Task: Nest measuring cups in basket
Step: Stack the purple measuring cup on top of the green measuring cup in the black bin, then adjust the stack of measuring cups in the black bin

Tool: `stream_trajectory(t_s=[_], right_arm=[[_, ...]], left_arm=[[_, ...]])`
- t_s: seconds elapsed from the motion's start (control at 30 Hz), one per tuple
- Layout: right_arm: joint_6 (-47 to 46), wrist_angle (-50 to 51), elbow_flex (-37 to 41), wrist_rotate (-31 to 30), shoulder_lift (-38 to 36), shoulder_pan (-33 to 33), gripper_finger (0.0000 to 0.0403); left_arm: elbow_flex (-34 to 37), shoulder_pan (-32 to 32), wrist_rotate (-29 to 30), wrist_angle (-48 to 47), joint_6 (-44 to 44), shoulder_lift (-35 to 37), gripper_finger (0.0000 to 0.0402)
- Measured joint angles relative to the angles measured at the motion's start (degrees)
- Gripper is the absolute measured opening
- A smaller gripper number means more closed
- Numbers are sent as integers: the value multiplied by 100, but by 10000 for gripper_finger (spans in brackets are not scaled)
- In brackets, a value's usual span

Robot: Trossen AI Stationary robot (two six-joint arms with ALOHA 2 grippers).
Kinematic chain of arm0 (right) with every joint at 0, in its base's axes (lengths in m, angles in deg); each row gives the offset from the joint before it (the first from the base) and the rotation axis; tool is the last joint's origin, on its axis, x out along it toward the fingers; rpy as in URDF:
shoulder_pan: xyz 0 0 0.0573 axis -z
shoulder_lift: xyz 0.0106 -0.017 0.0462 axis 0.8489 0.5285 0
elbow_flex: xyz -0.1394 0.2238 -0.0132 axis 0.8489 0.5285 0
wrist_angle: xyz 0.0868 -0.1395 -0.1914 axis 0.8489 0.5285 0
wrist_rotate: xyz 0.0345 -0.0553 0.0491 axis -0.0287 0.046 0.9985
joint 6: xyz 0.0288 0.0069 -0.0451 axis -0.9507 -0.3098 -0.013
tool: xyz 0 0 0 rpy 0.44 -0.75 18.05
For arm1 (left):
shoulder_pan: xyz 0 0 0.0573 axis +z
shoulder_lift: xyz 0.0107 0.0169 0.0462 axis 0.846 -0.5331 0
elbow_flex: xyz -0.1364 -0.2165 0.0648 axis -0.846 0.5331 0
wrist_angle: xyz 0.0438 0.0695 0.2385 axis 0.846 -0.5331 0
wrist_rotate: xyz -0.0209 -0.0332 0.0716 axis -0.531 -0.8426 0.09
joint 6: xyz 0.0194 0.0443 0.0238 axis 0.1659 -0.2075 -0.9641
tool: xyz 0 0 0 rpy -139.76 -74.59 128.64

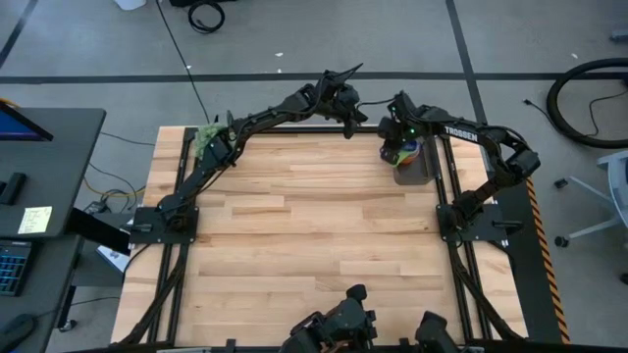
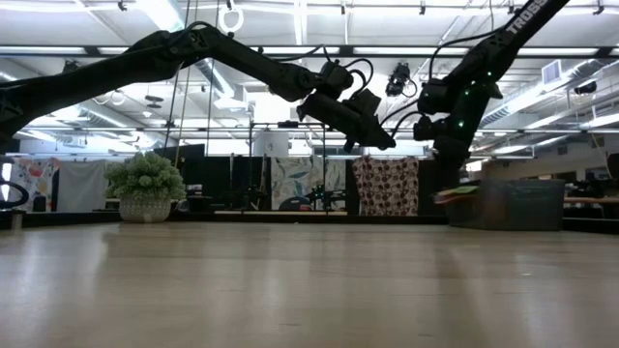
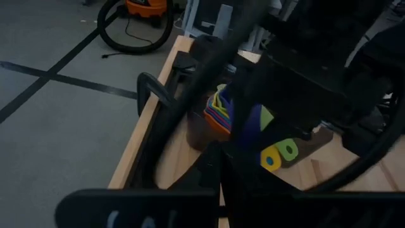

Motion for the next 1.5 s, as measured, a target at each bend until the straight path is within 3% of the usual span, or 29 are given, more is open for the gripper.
stream_trajectory(t_s=[0.7, 0.9, 1.13, 1.3, 1.5], right_arm=[[29, 1477, -389, 166, -11, -69, 89], [-58, 2107, -1048, 324, -83, -158, 78], [-1425, 3603, -1802, -290, -88, -152, 67], [-2657, 4255, -1715, -170, -98, -43, 67], [-3429, 4255, -1351, -194, -109, 82, 67]], left_arm=[[0, 0, -1, 4, 139, -2, 7], [-11, -60, -358, 34, 437, -2, 7], [-13, -286, -278, 65, 767, 2, 7], [-7, -468, 263, -3, 1090, -27, 7], [-11, -490, 136, 173, 1622, -295, 7]])
